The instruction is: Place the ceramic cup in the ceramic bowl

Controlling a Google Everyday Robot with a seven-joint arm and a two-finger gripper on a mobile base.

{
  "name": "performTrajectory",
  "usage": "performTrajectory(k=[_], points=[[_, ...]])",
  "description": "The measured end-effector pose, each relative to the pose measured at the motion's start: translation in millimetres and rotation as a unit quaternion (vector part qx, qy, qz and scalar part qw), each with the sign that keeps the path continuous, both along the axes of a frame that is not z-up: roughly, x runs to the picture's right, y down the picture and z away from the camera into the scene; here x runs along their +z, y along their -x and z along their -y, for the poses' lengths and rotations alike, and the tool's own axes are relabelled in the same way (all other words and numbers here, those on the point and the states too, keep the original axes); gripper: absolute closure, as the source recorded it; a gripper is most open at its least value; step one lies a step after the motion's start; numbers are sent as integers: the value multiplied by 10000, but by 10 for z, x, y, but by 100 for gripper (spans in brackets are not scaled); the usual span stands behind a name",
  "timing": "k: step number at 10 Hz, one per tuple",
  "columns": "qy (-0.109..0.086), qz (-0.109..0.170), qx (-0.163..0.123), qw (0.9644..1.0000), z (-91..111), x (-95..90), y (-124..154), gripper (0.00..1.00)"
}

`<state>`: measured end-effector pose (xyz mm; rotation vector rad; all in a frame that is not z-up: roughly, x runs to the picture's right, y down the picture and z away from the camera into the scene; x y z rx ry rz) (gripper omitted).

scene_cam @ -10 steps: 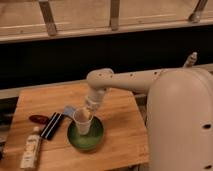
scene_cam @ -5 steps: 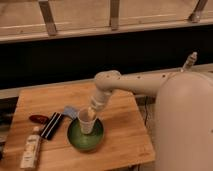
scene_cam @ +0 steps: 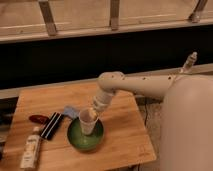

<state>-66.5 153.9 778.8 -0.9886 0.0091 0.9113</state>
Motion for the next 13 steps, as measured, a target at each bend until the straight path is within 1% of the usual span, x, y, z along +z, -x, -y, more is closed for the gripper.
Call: performTrajectory(k=[2,5,7,8,10,11,12,13], points=[[-11,41,-20,10000,9,-38,15,20],[-85,96,-14,9999,35,-98,36,20],[-233,91,33,9997,138,-184,4,20],[-361,55,77,9993,250,-265,-46,20],[-657,-133,242,9975,585,-413,-227,20],[-757,-307,357,9960,712,-412,-348,20],[-892,-578,547,9928,861,-364,-522,20],[-1009,-849,748,9884,983,-315,-710,20]])
